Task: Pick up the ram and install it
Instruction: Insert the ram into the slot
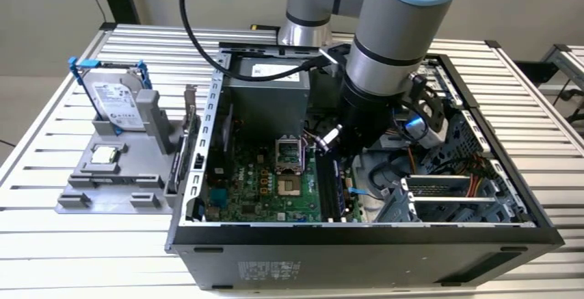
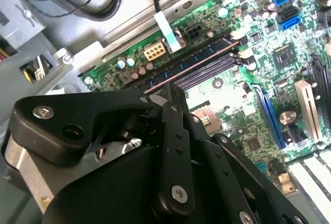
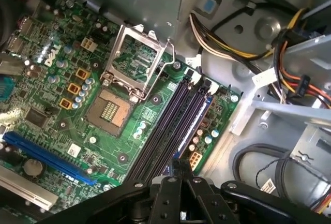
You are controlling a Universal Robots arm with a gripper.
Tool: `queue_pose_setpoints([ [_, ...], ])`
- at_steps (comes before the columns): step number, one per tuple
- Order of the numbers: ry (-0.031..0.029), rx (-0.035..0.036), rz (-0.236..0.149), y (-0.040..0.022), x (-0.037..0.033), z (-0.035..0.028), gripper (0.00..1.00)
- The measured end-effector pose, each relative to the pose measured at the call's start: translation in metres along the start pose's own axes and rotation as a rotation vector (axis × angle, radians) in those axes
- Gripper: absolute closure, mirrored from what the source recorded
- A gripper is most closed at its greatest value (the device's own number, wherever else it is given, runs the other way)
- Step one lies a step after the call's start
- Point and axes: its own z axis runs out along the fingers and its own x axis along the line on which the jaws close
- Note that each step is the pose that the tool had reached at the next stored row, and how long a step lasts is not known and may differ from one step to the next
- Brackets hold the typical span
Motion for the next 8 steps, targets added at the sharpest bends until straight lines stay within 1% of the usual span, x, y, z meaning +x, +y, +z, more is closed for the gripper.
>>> queue_pose_setpoints([
  [1,-0.0015,-0.0031,-0.011,0.0001,0.0,0.0,1.0],
  [2,-0.0018,-0.0039,-0.024,0.0001,-0.0001,0.0001,1.0],
  [8,-0.0007,-0.0047,-0.1,0.0004,-0.0003,0.0001,1.0],
])
